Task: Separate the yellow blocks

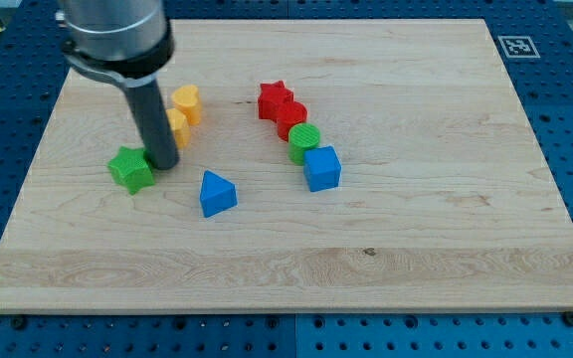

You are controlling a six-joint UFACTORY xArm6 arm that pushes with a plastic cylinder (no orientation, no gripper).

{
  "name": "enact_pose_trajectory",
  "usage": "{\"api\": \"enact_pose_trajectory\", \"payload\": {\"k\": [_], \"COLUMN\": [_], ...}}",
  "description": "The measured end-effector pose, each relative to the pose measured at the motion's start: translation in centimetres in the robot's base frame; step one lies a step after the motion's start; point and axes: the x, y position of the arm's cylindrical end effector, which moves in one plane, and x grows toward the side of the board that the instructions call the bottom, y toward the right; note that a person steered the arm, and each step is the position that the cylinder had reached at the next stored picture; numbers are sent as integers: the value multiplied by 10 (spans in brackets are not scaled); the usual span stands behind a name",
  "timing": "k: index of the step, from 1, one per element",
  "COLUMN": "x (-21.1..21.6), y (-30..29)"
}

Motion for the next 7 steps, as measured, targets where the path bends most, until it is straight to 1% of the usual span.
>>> {"api": "enact_pose_trajectory", "payload": {"k": [1, 2, 3, 5, 7], "x": [-7, -41, -64, -72, -70], "y": [-23, -32, -32, -32, -5]}}
